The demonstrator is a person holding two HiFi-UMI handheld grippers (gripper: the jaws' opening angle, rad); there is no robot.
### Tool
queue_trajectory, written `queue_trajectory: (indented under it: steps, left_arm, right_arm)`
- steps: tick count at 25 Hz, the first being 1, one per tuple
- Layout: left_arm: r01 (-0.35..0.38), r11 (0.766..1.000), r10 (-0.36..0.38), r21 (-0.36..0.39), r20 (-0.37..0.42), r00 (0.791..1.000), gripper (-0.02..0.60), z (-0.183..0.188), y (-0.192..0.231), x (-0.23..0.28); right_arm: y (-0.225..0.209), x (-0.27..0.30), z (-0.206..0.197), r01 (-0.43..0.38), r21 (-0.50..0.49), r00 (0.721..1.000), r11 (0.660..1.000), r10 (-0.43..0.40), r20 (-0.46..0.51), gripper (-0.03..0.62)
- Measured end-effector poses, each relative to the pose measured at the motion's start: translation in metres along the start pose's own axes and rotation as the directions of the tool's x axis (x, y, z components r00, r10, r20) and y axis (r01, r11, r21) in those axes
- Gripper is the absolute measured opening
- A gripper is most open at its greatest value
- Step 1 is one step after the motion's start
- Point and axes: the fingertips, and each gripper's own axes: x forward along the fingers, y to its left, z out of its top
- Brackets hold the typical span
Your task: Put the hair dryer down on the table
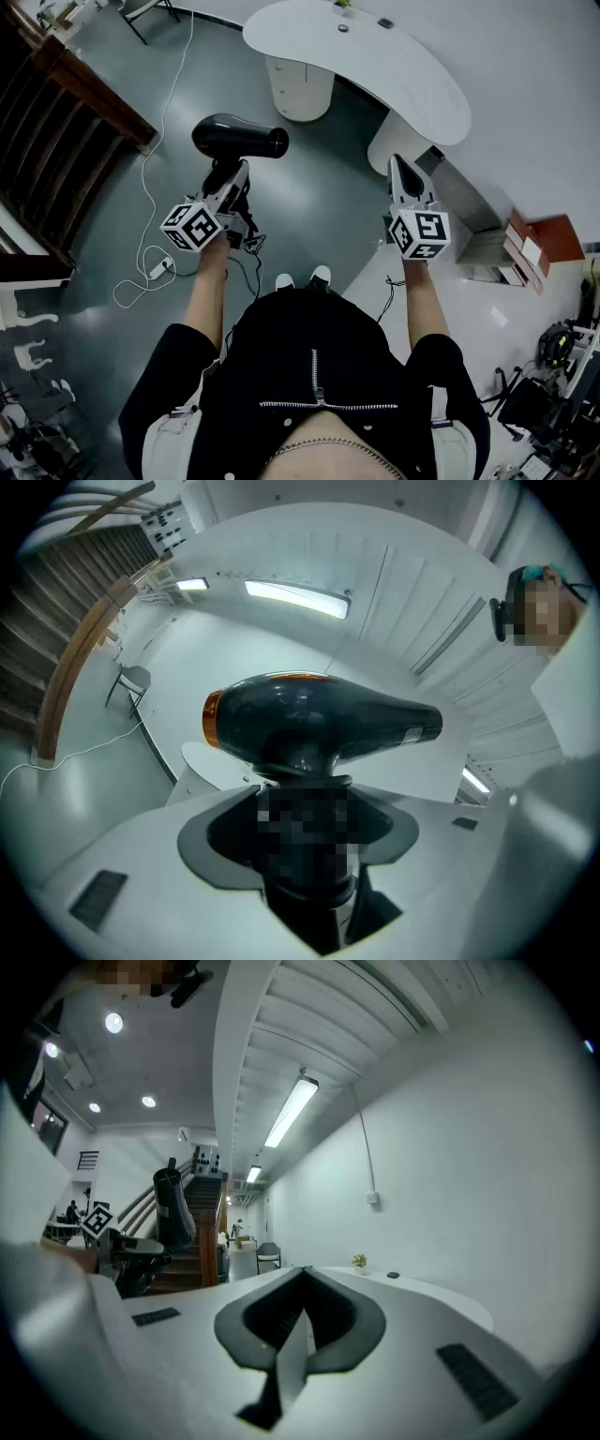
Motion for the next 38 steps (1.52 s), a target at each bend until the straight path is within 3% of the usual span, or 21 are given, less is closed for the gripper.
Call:
queue_trajectory:
  steps: [13, 25, 31, 38]
  left_arm:
    - [-0.006, 1.000, 0.006, 0.001, 0.000, 1.000, 0.265, -0.004, -0.003, 0.002]
    - [-0.062, 0.998, 0.062, -0.002, -0.002, 0.998, 0.265, -0.027, -0.010, 0.015]
    - [-0.045, 0.999, 0.045, 0.017, -0.015, 0.999, 0.265, -0.032, -0.006, 0.054]
    - [-0.008, 1.000, 0.008, -0.006, -0.050, 0.999, 0.265, -0.018, 0.034, 0.116]
  right_arm:
    - [0.014, 0.011, 0.002, -0.033, -0.047, 0.999, 0.998, 0.034, 0.008, 0.005]
    - [0.003, 0.024, -0.026, -0.083, 0.007, 0.996, 0.997, 0.083, -0.015, 0.005]
    - [-0.023, 0.048, -0.032, -0.086, 0.009, 0.996, 0.996, 0.086, -0.030, 0.005]
    - [-0.034, 0.112, -0.028, -0.068, -0.005, 0.997, 0.998, 0.067, -0.045, 0.005]
